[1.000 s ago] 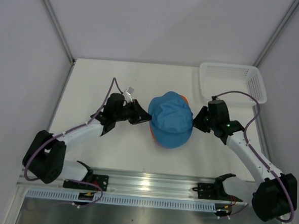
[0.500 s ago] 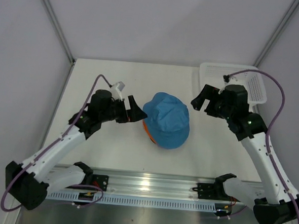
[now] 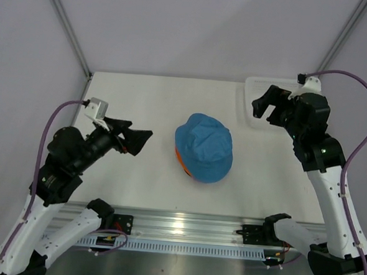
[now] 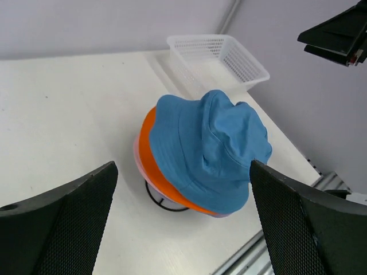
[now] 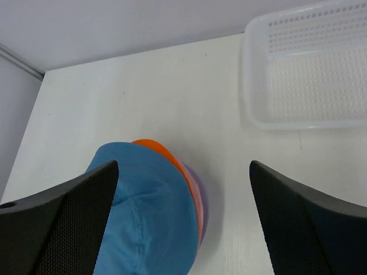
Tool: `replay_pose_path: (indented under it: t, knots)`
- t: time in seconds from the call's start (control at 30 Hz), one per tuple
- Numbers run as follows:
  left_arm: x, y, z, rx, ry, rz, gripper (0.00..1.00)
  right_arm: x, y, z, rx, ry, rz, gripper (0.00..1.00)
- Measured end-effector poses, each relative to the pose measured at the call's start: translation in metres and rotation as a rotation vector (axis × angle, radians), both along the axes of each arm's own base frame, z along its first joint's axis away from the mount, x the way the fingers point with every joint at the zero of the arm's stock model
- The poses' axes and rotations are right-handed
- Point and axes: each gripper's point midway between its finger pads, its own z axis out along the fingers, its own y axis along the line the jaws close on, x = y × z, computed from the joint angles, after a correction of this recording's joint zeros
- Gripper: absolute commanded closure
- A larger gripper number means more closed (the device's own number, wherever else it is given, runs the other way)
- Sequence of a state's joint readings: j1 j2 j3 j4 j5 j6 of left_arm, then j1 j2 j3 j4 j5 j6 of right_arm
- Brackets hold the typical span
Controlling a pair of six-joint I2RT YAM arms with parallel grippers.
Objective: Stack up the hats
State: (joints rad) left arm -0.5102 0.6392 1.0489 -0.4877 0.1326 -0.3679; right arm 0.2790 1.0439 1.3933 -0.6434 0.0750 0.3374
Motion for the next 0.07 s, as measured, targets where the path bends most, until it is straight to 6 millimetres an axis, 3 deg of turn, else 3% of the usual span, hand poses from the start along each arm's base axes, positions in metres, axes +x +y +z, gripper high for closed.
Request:
replay_pose_path:
  t: [0.07]
  knots:
    - [-0.0024, 0.0046, 0.0038, 0.009, -0.028, 0.010, 0.01, 0.0010, -0.0018, 0.0056, -0.006, -0.025, -0.001, 0.00]
